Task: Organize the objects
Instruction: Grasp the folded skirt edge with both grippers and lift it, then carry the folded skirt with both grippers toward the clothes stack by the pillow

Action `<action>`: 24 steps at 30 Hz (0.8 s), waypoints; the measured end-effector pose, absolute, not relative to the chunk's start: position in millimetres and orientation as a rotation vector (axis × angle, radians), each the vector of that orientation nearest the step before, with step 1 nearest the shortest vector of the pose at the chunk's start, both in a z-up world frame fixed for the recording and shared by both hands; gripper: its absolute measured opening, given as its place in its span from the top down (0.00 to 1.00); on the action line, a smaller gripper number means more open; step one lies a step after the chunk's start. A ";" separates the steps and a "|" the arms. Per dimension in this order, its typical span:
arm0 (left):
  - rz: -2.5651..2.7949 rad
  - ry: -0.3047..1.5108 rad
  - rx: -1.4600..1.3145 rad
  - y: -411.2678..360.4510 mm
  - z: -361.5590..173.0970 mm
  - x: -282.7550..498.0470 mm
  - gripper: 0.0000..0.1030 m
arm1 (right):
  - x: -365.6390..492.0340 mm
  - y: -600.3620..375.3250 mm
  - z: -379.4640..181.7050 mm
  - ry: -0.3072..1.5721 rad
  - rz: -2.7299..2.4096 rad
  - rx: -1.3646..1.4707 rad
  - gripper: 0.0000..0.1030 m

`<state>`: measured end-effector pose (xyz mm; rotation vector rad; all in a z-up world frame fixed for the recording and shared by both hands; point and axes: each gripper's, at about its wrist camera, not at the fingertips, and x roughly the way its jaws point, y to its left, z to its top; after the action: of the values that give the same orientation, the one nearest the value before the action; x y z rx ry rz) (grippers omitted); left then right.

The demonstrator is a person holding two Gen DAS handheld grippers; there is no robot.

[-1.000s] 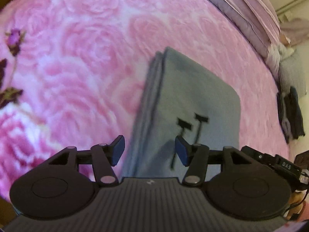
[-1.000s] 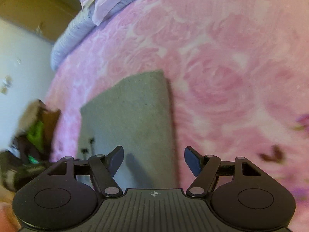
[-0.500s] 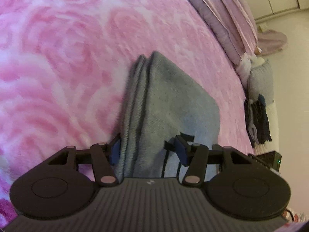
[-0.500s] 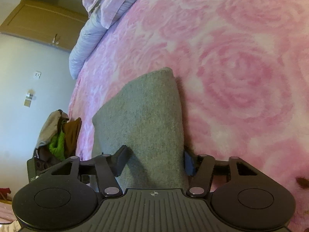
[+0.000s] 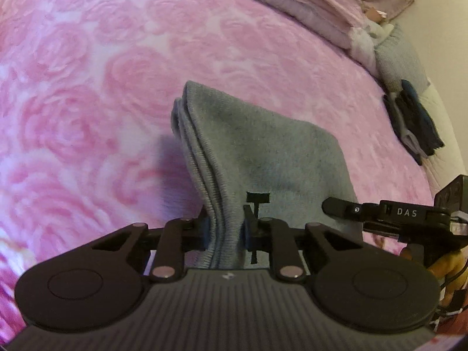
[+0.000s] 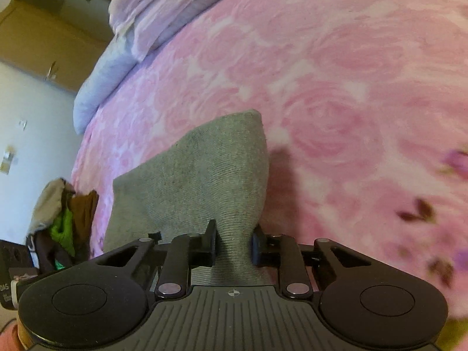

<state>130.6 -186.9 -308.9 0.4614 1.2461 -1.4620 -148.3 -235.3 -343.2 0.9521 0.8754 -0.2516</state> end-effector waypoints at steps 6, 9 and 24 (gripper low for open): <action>-1.533 1.278 0.454 -189.5 -300.7 112.2 0.85 | -178.4 -242.8 -315.5 0.837 -0.343 0.953 0.83; -1.573 1.259 0.464 -199.3 -278.1 102.8 0.84 | -186.9 -252.2 -295.5 0.800 -0.372 0.983 0.83; -1.780 1.163 0.519 -334.7 -176.3 -107.2 0.85 | -290.6 -439.6 -194.8 0.626 -0.520 1.021 0.82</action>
<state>-107.2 -334.7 -176.3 0.5195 1.1633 -1.7798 -290.6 -439.6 -194.8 1.0213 0.6259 -0.5204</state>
